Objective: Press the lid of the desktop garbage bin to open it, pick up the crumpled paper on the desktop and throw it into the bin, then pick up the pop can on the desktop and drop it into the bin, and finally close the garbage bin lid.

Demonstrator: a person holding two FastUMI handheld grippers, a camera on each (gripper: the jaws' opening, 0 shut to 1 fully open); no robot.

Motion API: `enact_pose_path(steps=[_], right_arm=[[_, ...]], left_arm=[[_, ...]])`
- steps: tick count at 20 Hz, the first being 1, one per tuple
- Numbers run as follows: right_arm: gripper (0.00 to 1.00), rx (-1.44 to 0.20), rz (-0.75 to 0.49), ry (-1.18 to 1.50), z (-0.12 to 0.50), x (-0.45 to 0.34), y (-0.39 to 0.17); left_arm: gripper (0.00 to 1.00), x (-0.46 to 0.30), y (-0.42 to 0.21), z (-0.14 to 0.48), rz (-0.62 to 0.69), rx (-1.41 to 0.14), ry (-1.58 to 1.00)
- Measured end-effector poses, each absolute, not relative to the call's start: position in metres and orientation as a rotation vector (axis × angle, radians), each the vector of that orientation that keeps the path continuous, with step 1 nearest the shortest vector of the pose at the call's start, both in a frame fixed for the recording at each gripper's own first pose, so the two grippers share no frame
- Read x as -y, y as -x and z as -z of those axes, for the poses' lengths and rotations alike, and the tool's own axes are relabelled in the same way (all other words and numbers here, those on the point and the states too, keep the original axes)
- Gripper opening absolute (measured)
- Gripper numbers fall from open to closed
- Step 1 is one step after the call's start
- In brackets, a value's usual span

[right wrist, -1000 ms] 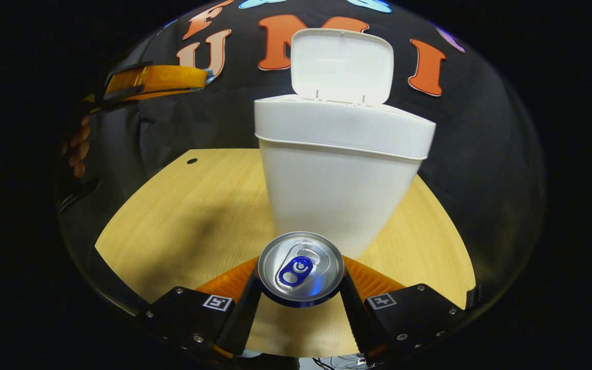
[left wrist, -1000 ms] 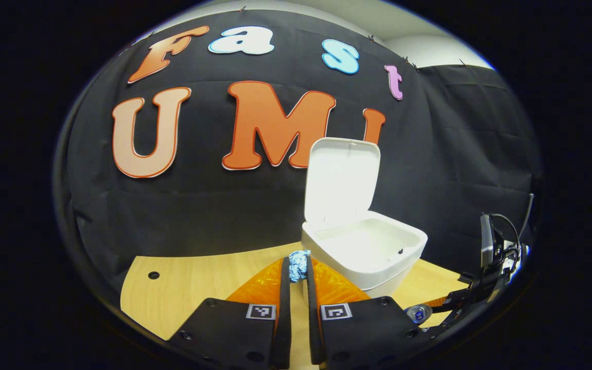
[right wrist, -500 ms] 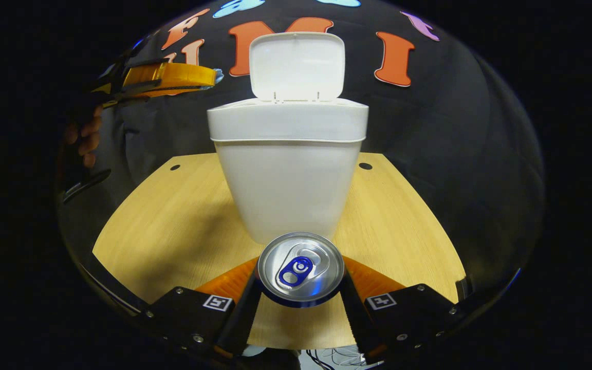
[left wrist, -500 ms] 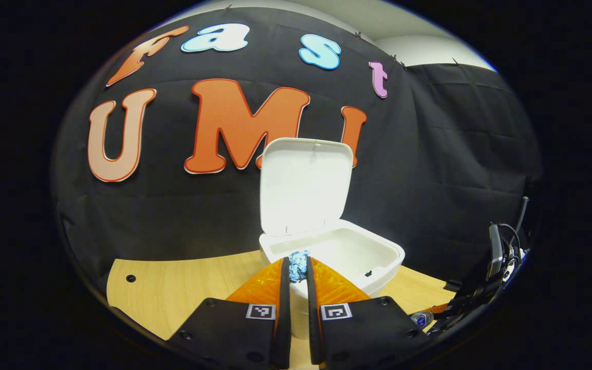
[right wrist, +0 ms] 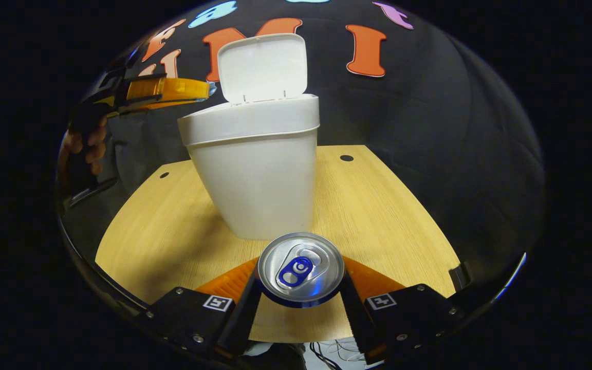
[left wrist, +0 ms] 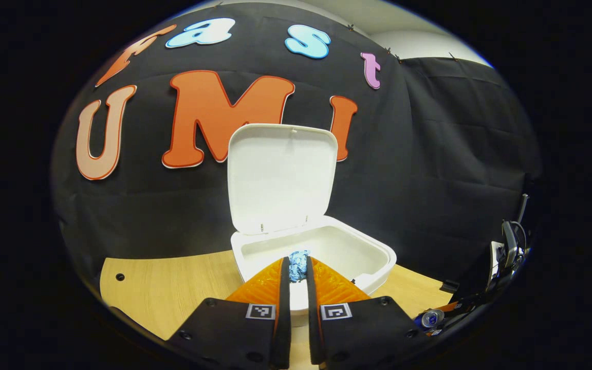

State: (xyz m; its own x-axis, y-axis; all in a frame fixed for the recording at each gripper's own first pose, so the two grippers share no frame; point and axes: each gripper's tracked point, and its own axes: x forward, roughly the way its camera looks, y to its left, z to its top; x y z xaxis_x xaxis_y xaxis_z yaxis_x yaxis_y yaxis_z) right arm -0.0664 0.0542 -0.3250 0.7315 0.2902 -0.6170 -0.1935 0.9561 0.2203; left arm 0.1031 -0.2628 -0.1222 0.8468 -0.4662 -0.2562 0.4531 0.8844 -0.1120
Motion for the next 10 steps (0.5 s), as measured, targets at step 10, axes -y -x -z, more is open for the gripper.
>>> enact_pose_path(steps=[10], right_arm=[[0.8, -0.696, -0.269, -0.135, 0.323, -0.046, 0.058]], left_arm=[[0.29, 0.251, -0.094, 0.131, 0.448, -0.303, 0.03]])
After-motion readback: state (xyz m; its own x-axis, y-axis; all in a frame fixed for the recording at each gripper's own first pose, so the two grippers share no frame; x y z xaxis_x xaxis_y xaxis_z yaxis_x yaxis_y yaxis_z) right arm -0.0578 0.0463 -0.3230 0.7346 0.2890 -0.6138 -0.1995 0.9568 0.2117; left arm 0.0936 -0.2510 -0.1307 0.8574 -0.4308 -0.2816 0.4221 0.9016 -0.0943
